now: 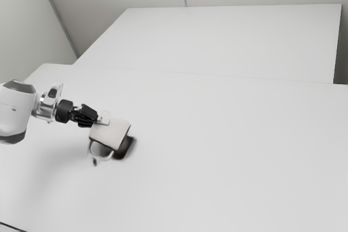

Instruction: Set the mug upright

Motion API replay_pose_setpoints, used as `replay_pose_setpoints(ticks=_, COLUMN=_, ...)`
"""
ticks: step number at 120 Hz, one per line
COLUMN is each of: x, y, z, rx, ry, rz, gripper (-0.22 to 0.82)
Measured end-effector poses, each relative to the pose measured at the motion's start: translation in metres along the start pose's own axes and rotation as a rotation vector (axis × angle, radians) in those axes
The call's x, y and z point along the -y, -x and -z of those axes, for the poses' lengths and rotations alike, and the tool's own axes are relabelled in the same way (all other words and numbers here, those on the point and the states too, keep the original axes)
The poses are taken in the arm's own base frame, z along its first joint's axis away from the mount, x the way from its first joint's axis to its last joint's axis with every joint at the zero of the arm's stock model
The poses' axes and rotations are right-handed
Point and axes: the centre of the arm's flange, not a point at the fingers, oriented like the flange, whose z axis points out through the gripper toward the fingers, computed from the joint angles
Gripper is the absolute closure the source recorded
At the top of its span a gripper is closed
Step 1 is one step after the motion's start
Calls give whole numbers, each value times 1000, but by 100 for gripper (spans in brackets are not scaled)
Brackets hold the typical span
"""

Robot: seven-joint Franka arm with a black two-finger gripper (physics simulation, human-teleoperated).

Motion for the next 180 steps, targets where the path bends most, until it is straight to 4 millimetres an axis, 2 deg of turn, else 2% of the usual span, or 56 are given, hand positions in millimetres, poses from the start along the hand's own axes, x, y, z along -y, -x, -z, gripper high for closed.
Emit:
replay_pose_setpoints(ticks=28, x=-27, y=-17, z=2, rx=15, ry=-47, rz=-96, gripper=77)
replay_pose_setpoints(ticks=40, x=-46, y=-39, z=8, rx=69, ry=-149, rz=-195, gripper=77)
replay_pose_setpoints(ticks=50, x=-64, y=-66, z=14, rx=148, ry=-285, rz=-314, gripper=78)
replay_pose_setpoints(ticks=57, x=-75, y=-84, z=8, rx=229, ry=-385, rz=-395, gripper=78)
replay_pose_setpoints(ticks=64, x=-90, y=-96, z=-12, rx=317, ry=-467, rz=-480, gripper=78)
replay_pose_setpoints(ticks=72, x=-116, y=-102, z=-52, rx=442, ry=-546, rz=-591, gripper=78)
replay_pose_setpoints(ticks=84, x=-155, y=-101, z=-120, rx=590, ry=-630, rz=-744, gripper=78)
replay_pose_setpoints(ticks=94, x=-173, y=-95, z=-152, rx=664, ry=-704, rz=-822, gripper=78)
replay_pose_setpoints(ticks=103, x=-169, y=-92, z=-158, rx=679, ry=-757, rz=-824, gripper=78)
replay_pose_setpoints(ticks=116, x=-146, y=-88, z=-153, rx=669, ry=-807, rz=-766, gripper=78)
replay_pose_setpoints(ticks=129, x=-132, y=-81, z=-160, rx=658, ry=-829, rz=-727, gripper=78)
replay_pose_setpoints(ticks=145, x=-129, y=-77, z=-170, rx=630, ry=-847, rz=-704, gripper=78)
replay_pose_setpoints(ticks=164, x=-128, y=-77, z=-171, rx=586, ry=-866, rz=-670, gripper=78)
replay_pose_setpoints(ticks=180, x=-127, y=-77, z=-172, rx=565, ry=-869, rz=-642, gripper=65)
